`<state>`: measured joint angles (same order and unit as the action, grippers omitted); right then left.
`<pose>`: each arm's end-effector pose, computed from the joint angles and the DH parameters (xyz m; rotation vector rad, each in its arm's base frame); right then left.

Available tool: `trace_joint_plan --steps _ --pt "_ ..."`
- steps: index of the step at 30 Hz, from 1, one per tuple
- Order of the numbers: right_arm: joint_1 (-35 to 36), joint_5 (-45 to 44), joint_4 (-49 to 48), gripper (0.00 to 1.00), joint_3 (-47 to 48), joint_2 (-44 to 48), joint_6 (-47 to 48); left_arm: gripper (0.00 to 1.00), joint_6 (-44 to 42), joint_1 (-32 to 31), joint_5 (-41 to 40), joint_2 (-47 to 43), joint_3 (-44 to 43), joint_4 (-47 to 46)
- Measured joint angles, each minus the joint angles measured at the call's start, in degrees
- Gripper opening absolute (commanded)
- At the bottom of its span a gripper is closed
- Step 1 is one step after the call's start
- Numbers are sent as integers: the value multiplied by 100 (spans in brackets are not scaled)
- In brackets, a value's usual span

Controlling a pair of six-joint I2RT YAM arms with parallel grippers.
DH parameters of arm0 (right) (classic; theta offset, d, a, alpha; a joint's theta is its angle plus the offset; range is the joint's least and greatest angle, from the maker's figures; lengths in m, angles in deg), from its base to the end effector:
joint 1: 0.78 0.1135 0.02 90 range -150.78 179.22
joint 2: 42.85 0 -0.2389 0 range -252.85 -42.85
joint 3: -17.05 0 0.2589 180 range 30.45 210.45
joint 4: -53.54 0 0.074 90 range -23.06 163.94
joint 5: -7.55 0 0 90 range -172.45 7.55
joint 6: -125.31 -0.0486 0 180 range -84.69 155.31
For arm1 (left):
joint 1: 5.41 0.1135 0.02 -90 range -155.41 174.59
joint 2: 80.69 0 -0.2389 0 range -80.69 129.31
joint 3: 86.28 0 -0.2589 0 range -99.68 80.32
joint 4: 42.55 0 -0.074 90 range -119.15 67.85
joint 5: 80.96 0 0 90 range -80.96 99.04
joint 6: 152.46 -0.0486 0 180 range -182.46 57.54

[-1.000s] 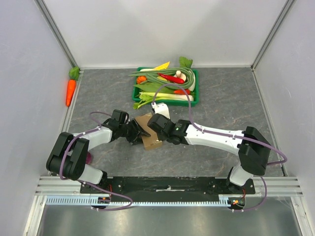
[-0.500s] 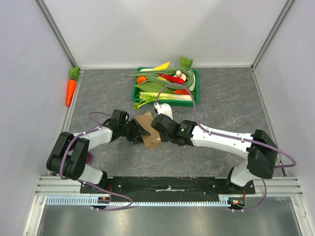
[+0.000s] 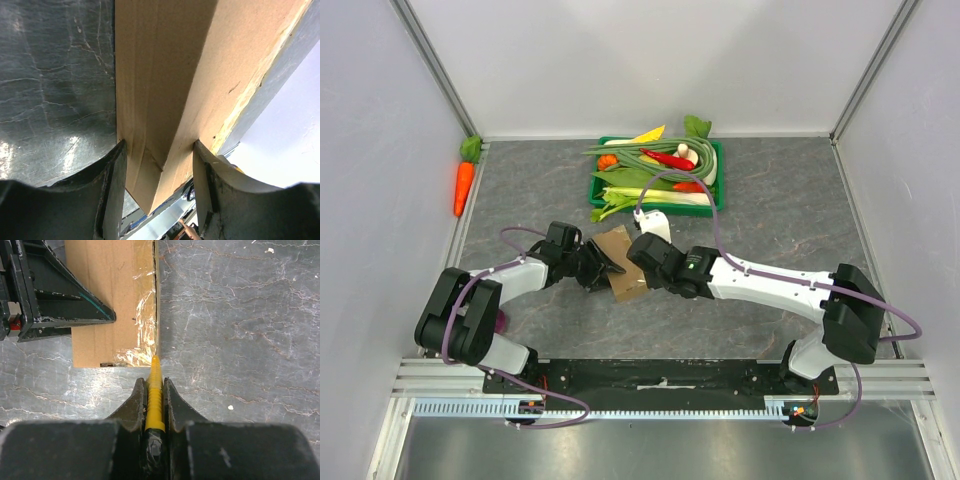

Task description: Unpack the express box

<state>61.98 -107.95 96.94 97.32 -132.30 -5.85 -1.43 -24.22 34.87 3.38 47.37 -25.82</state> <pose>0.1765 0.2971 0.2175 -0.2673 2.3764 0.3035 0.2474 -0.1066 0.0969 -0.8039 2.6452 -1.0521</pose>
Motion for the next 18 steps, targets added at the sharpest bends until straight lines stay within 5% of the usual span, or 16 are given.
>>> trace_joint_plan --steps 18 --pt "48 -487 -468 0 186 11 634 18 -101 20 37 44 0 -52"
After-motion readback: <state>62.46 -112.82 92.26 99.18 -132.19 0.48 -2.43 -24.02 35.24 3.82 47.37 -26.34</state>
